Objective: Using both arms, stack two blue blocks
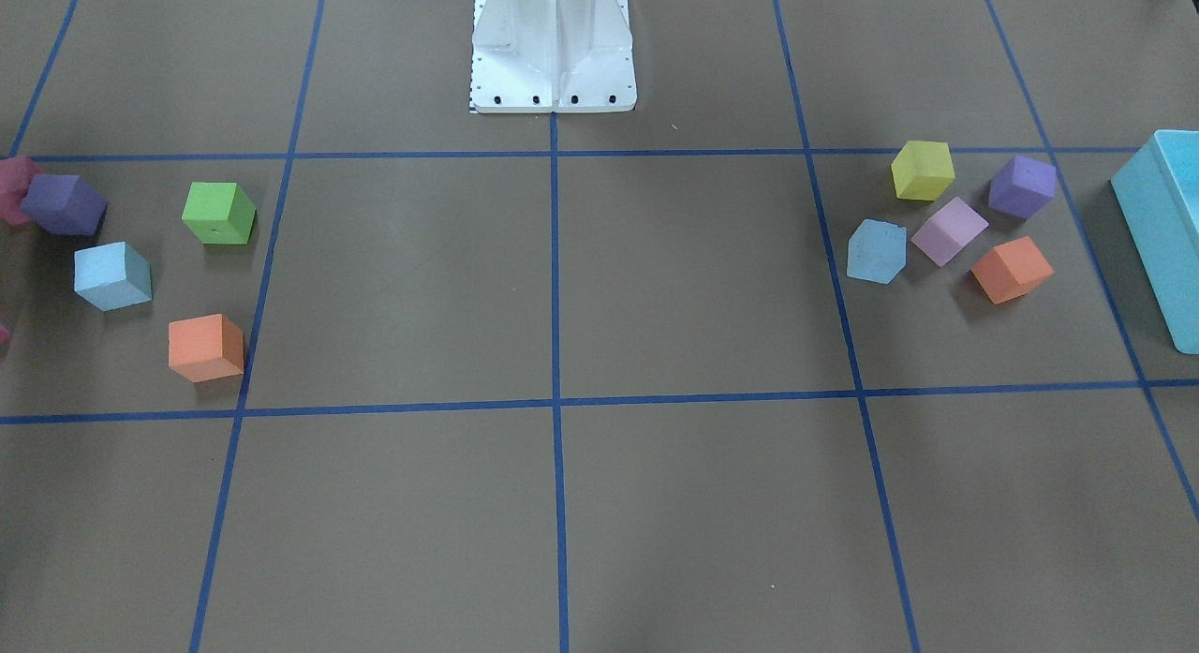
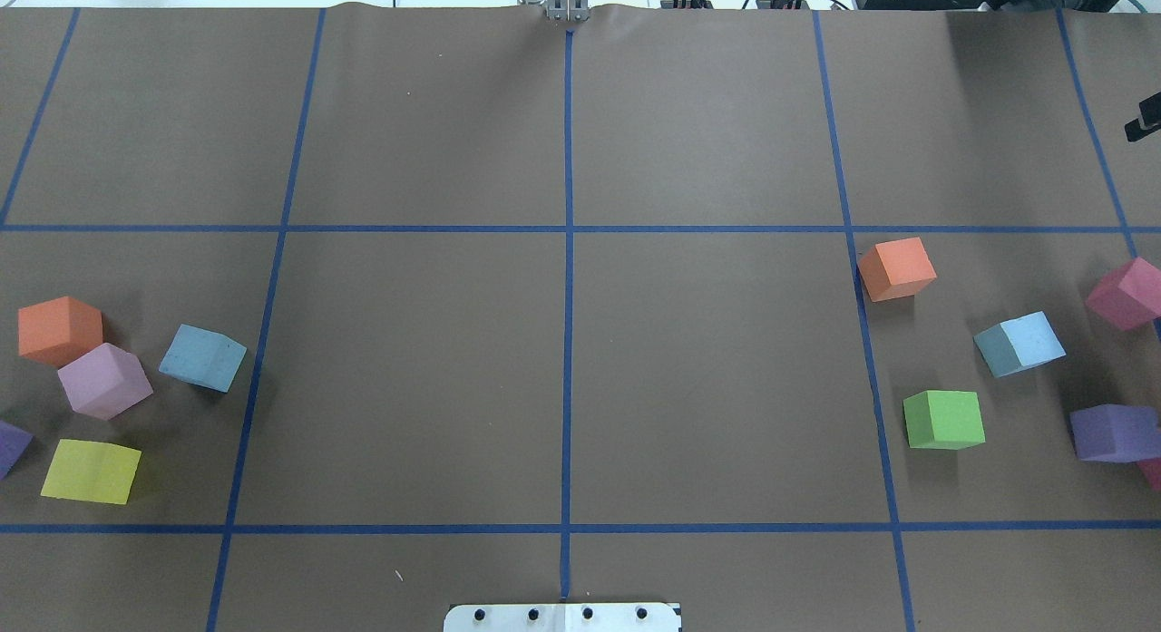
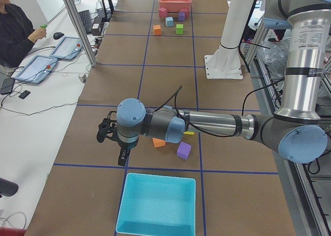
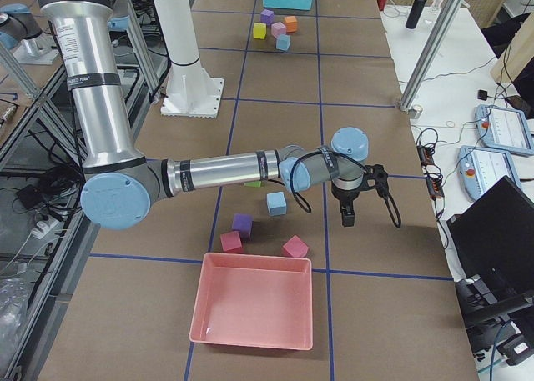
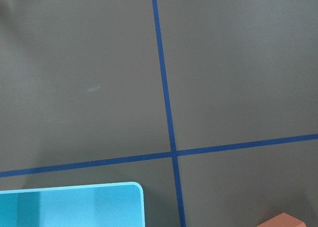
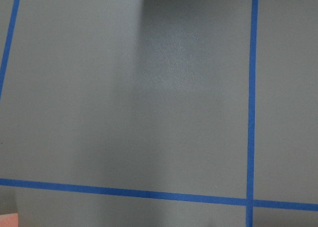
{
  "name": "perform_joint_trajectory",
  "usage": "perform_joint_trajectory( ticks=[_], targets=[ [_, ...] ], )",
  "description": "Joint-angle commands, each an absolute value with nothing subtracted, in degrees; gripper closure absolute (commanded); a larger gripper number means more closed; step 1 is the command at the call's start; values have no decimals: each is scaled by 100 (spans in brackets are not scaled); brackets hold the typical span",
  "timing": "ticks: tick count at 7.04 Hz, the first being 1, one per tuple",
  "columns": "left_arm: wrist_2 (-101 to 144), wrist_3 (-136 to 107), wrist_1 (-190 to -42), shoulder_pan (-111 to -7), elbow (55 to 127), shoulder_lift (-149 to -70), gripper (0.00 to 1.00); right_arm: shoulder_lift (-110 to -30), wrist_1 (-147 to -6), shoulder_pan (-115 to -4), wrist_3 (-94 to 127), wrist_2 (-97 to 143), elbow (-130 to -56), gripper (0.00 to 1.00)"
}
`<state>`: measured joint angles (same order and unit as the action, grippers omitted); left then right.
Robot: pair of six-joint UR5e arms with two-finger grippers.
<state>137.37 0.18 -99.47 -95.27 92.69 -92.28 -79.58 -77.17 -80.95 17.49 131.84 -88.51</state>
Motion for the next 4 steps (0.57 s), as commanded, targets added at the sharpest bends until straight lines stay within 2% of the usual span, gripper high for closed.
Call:
perform_joint_trajectory(
  ticks=[1, 4],
  targets=[
    [13737, 9, -9949, -9527, 9281, -9229, 2, -7954, -7717, -8095, 1740, 13201, -8842, 0],
    [13746, -498, -9949, -9519, 9534, -9255, 2, -7858, -7717, -7920, 1766, 13193, -8955, 0]
  ],
)
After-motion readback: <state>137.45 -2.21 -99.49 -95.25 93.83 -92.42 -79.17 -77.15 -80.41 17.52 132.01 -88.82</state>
